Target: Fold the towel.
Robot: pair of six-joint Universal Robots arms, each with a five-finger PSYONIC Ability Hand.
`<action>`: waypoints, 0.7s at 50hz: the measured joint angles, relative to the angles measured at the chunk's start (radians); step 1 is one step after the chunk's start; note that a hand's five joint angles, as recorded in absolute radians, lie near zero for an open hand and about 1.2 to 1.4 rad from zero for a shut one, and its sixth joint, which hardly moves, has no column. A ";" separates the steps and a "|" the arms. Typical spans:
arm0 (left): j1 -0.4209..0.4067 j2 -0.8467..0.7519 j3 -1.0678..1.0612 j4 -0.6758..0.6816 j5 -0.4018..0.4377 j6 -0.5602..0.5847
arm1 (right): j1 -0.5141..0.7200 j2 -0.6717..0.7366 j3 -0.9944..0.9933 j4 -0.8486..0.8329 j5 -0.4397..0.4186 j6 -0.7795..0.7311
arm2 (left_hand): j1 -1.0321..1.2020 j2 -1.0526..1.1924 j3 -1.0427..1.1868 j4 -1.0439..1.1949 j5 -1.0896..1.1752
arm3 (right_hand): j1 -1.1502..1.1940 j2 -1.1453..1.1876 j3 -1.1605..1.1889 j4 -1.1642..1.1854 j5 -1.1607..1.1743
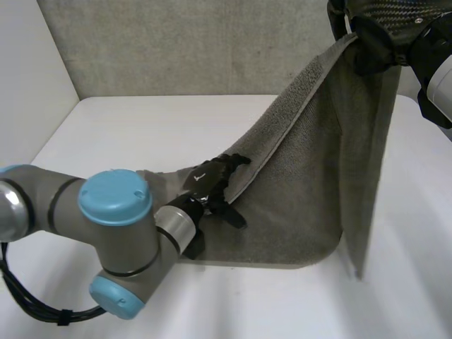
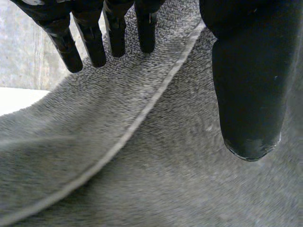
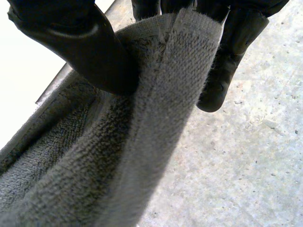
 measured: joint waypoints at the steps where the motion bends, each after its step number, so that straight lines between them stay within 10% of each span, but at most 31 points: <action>1: -0.010 -0.010 0.011 0.000 -0.014 -0.030 | 0.001 0.000 0.000 0.000 0.000 0.000 | 0.000 0.002 0.002 0.001 0.002 | 0.000 0.000 0.000 0.000 0.000; 19: -0.044 -0.164 0.125 0.099 -0.382 -0.157 | 0.001 -0.013 0.059 0.001 -0.004 0.002 | 0.603 0.603 0.603 0.596 0.590 | 0.000 0.000 0.000 0.000 0.000; 28: -0.042 -0.190 0.144 0.144 -0.393 -0.150 | -0.003 -0.016 0.084 -0.004 -0.006 0.002 | 0.900 0.906 0.905 0.907 0.899 | 0.000 0.000 0.000 0.000 0.000; 35: -0.041 -0.169 0.125 0.129 -0.376 -0.145 | -0.012 -0.015 0.089 -0.006 -0.007 0.003 | 0.720 0.717 0.717 0.736 0.734 | 0.000 0.000 0.000 0.000 0.000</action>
